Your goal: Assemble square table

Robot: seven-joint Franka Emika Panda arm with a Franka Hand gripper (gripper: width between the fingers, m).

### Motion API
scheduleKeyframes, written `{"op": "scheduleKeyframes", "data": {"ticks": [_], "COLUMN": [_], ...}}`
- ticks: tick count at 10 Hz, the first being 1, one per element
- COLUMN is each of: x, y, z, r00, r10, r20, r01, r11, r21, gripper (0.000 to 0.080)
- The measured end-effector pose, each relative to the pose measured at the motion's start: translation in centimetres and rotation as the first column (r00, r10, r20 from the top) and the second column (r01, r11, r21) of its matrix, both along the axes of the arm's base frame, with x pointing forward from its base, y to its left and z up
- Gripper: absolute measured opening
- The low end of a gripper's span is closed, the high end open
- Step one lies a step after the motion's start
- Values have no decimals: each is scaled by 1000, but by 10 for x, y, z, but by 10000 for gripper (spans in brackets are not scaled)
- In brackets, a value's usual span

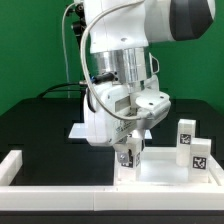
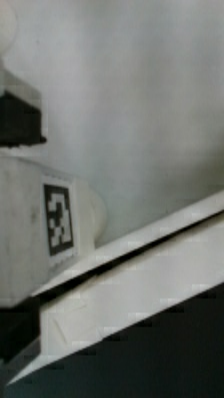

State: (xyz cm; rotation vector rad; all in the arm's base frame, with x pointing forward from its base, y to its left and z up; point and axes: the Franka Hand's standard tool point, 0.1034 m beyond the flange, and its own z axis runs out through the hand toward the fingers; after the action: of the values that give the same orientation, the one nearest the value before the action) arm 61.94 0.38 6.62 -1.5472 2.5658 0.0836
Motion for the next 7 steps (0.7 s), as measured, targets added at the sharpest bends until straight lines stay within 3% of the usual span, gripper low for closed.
{"op": "scheduleKeyframes", "data": {"ticks": [1,2,3,5,7], "x": [0,0,-3,-12,-5], "y": [1,4,8,10,11], "z": [0,4,14,51,90], "r00": [1000,1000,1000,999,996], "r10": [1,6,20,24,19], "r20": [0,4,13,45,87], "r01": [-1,-6,-20,-26,-25], "r11": [1000,1000,1000,999,997], "r21": [0,3,10,39,68], "gripper": [549,549,632,644,649]}}
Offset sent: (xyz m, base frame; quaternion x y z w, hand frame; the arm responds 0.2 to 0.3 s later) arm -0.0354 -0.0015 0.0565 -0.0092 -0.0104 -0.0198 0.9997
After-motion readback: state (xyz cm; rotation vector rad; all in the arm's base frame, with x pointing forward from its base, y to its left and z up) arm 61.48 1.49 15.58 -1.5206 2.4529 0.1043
